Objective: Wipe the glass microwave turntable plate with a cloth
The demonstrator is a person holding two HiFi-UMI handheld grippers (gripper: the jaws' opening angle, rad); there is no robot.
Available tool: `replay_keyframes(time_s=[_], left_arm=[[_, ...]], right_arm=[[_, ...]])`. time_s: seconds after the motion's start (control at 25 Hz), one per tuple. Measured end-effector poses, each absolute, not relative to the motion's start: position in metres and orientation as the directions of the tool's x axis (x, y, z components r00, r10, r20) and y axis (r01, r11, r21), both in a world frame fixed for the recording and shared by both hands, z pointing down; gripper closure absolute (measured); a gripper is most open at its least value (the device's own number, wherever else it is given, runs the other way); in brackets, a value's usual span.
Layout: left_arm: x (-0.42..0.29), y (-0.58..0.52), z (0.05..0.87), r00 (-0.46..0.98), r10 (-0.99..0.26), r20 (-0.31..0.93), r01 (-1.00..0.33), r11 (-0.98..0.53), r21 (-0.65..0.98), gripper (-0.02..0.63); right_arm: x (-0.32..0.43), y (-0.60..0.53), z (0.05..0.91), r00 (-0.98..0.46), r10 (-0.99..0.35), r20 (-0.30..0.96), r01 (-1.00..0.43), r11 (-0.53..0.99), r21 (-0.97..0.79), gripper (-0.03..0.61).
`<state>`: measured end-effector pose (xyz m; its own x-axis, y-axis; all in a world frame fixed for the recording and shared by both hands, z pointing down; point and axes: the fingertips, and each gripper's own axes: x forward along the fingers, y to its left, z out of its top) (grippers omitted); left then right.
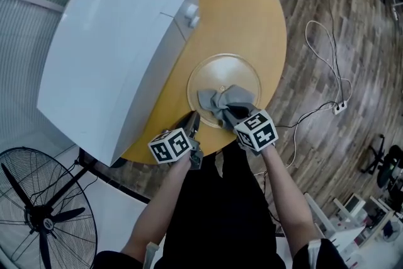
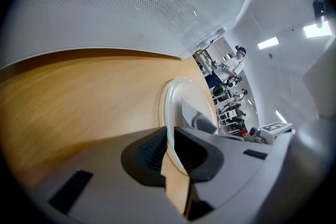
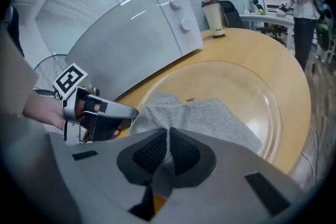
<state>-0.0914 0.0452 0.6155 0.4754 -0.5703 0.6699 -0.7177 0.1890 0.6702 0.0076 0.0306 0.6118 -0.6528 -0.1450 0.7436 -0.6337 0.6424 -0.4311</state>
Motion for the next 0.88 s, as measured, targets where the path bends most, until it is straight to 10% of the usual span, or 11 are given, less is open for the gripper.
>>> replay_keyframes(time_s=[0.88], left_arm=[[-0.090,0.044,0.616,0.484,-0.571,0.664,-0.713,0.182,0.677,0.574]], right_arm=[[0.010,-0.082,0.613,-0.556,-0.306,0.773,-0.769,0.543,-0.338,0.551]])
